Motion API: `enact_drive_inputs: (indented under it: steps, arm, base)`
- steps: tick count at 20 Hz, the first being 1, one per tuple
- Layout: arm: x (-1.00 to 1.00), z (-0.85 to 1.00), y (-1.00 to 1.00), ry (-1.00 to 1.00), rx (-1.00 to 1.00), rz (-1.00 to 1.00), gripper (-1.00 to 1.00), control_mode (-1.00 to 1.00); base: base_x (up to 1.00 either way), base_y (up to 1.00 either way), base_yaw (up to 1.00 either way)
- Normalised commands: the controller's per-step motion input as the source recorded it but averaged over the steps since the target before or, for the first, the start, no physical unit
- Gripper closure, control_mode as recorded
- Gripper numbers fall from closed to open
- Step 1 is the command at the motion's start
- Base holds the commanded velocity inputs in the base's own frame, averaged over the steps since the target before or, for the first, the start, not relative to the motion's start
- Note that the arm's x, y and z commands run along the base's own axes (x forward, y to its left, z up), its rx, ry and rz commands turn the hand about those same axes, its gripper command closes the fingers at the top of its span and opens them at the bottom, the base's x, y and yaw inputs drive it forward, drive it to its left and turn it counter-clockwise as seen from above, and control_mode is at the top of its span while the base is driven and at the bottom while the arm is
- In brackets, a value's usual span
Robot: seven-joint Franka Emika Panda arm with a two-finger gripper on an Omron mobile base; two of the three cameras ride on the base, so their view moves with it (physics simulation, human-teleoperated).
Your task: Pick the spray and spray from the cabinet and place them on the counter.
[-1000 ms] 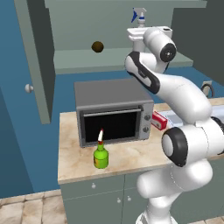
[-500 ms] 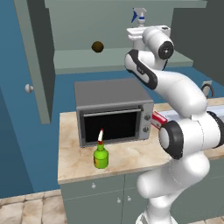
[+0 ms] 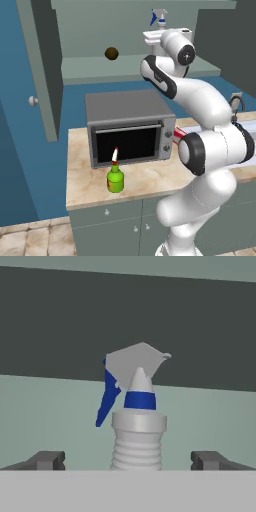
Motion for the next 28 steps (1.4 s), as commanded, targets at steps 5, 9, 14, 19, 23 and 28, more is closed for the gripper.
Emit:
enact_drive_inputs:
  steps: [5,9,14,19,23,28]
  arm:
    - [0.18,0.00,0.00,0.01,0.00,0.00,-1.00,-1.00]
    - [0.18,0.00,0.00,0.02,0.00,0.00,-1.00,-1.00]
    - [0.20,0.00,0.00,0.02,0.00,0.00,-1.00,-1.00]
    - [0.18,0.00,0.00,0.02,0.00,0.00,-1.00,-1.00]
    - [0.05,0.00,0.00,0.02,0.00,0.00,-1.00,-1.00]
    - [0.00,0.00,0.00,0.01,0.00,0.00,1.00,-1.00]
  base:
    - [0.00,0.00,0.00]
    - [0.00,0.00,0.00]
    - [0.00,0.00,0.00]
    - [0.00,0.00,0.00]
    - [0.00,0.00,0.00]
    - [0.00,0.00,0.00]
